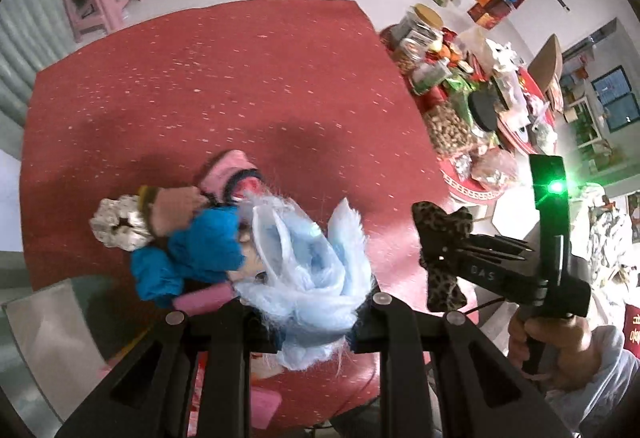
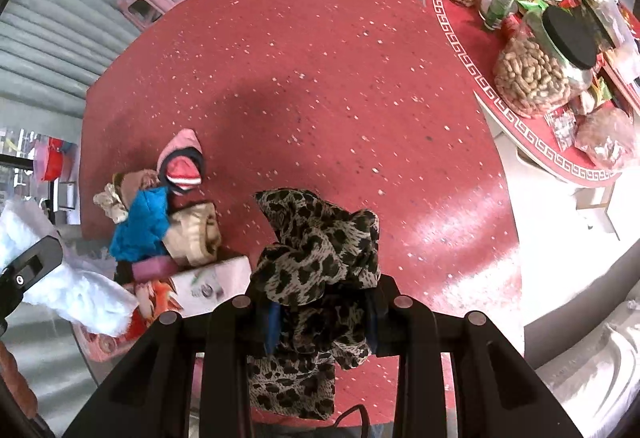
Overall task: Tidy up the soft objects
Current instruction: 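Carry the blue puff and leopard scarf with both tools over the white box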
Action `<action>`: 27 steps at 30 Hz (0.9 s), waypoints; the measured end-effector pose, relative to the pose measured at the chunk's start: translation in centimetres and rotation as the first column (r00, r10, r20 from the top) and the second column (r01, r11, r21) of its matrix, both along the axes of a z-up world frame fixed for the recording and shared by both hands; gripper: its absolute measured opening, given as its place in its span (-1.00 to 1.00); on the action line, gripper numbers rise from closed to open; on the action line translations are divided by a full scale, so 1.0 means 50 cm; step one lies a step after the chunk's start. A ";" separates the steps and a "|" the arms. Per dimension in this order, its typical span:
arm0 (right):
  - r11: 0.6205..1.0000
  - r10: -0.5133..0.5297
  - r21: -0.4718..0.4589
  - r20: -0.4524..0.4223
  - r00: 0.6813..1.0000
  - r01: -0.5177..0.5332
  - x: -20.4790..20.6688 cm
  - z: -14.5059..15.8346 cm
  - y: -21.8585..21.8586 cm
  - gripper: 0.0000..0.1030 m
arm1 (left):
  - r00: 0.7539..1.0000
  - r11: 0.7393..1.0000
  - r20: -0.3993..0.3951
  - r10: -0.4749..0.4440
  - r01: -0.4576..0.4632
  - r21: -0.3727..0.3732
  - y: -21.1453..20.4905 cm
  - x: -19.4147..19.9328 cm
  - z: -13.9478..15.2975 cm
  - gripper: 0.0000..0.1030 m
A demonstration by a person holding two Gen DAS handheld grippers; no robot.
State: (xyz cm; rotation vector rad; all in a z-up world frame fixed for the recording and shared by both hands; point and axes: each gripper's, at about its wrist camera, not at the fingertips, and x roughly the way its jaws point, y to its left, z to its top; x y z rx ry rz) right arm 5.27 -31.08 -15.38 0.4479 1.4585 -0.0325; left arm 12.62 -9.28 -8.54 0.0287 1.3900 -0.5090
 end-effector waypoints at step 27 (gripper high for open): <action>1.000 -0.015 -0.007 -0.062 0.998 0.015 -0.210 -0.025 0.078 -0.36 | 0.963 0.970 -0.117 -0.243 0.240 -0.043 0.000 -0.250 -0.060 -0.55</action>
